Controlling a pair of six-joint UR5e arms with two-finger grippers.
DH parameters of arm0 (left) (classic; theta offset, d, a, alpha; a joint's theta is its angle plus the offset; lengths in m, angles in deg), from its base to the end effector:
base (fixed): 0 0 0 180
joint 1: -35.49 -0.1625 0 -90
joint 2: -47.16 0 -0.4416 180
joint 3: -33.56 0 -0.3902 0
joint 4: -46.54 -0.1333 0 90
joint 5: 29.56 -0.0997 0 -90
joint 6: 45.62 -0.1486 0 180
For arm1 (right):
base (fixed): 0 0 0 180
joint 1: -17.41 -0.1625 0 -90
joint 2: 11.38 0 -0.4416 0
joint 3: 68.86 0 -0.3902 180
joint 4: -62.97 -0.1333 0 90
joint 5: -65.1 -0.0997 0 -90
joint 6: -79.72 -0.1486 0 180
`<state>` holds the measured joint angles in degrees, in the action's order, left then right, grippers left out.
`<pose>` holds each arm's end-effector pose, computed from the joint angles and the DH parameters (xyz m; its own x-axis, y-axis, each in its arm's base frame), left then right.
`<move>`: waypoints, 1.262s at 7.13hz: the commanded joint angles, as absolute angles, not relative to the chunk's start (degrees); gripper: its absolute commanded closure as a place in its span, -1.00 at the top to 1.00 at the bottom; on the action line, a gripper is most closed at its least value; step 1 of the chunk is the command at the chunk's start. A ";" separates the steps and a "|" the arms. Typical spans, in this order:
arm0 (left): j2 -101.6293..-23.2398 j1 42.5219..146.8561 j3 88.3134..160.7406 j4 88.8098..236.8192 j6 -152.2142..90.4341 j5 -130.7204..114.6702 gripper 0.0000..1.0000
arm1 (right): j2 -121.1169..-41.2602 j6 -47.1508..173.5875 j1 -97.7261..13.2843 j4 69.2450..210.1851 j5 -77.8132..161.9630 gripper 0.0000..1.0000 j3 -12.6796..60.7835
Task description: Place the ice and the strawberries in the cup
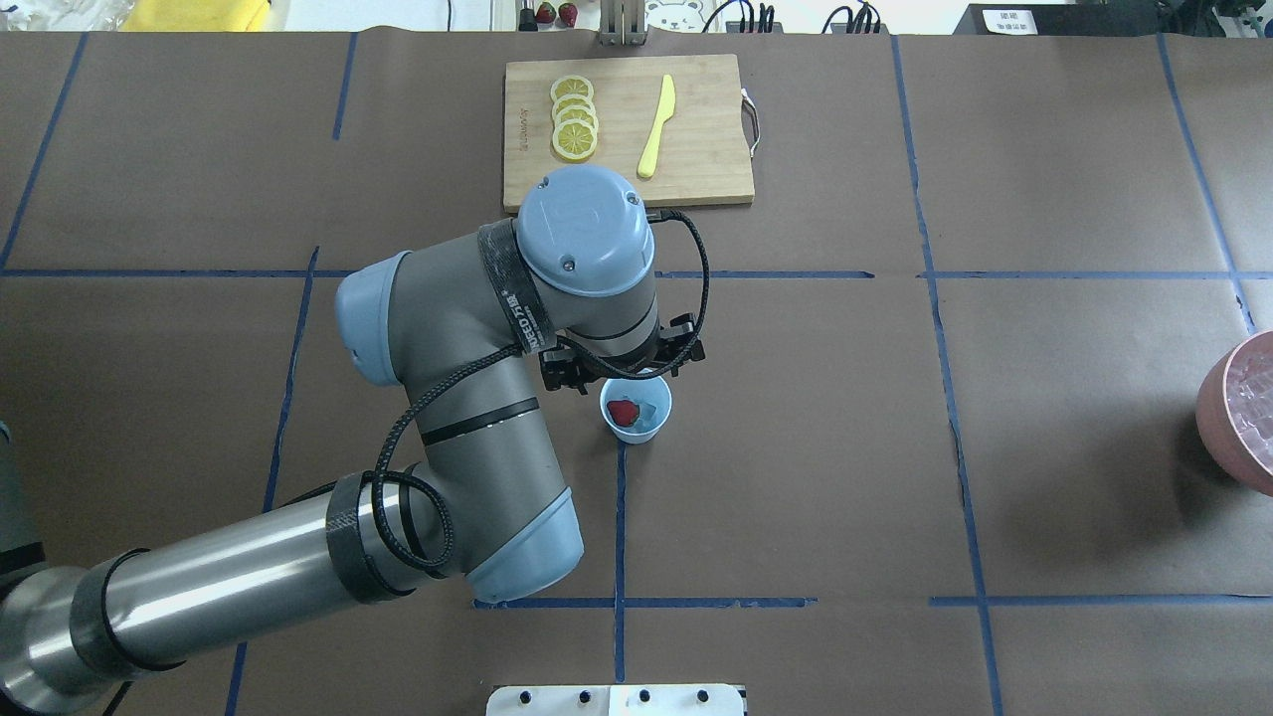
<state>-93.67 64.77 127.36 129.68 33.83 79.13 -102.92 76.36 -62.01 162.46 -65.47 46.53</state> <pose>0.6031 -0.4364 0.1440 0.6233 -0.1506 -0.7674 0.1447 0.9865 -0.0762 -0.0502 -0.4683 0.5308 0.7263 -0.2417 0.6435 0.1355 0.9681 0.2107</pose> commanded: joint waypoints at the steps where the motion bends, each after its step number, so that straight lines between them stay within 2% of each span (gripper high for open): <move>1: -88.93 71.92 132.59 125.47 23.61 84.83 1.00 | -104.62 79.17 -64.67 162.46 -67.78 0.99 46.02; 4: -79.70 84.85 135.33 125.37 5.15 93.03 1.00 | -106.82 85.06 -69.23 161.07 -68.58 0.99 43.39; 7: -72.49 93.91 136.39 125.29 -9.79 97.35 1.00 | -109.81 88.42 -73.28 150.81 -69.99 0.99 35.85; 9: -66.77 100.24 135.78 125.29 -23.32 97.36 1.00 | -109.91 89.04 -75.56 149.89 -69.99 0.99 32.85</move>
